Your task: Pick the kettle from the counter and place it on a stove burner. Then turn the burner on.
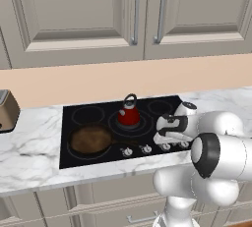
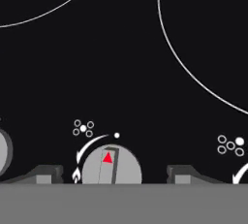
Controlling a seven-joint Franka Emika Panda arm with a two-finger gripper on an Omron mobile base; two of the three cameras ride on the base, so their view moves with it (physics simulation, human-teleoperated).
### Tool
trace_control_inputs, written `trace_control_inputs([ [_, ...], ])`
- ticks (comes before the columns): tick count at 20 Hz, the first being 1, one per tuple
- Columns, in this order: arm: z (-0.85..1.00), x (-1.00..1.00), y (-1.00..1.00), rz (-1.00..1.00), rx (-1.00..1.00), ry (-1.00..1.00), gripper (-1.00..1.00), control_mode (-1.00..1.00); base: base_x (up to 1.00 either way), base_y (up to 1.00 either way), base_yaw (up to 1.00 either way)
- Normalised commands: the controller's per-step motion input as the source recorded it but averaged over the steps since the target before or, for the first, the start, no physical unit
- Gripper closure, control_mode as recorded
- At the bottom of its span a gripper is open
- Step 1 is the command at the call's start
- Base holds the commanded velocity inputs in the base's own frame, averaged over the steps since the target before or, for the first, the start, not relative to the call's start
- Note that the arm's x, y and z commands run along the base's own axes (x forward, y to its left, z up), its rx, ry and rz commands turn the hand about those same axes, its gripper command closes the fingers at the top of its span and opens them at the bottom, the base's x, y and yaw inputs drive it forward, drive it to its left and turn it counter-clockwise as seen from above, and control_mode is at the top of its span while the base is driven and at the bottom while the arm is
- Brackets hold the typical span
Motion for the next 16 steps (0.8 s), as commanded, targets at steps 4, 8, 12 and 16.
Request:
trace_control_inputs([
  [4, -0.33, -0.03, 0.0, 0.0, 0.0, 0.0, 1.0, -1.0, 0.0, 0.0, 0.0],
  [8, -0.35, -0.13, 0.04, 0.0, 0.0, 0.0, 1.0, -1.0, 0.0, 0.0, 0.0],
  [12, -0.4, -0.22, 0.14, 0.0, 0.0, 0.0, 1.0, -1.0, 0.0, 0.0, 0.0],
  [16, -0.46, -0.26, 0.22, 0.0, 0.0, 0.0, 1.0, -1.0, 0.0, 0.0, 0.0],
])
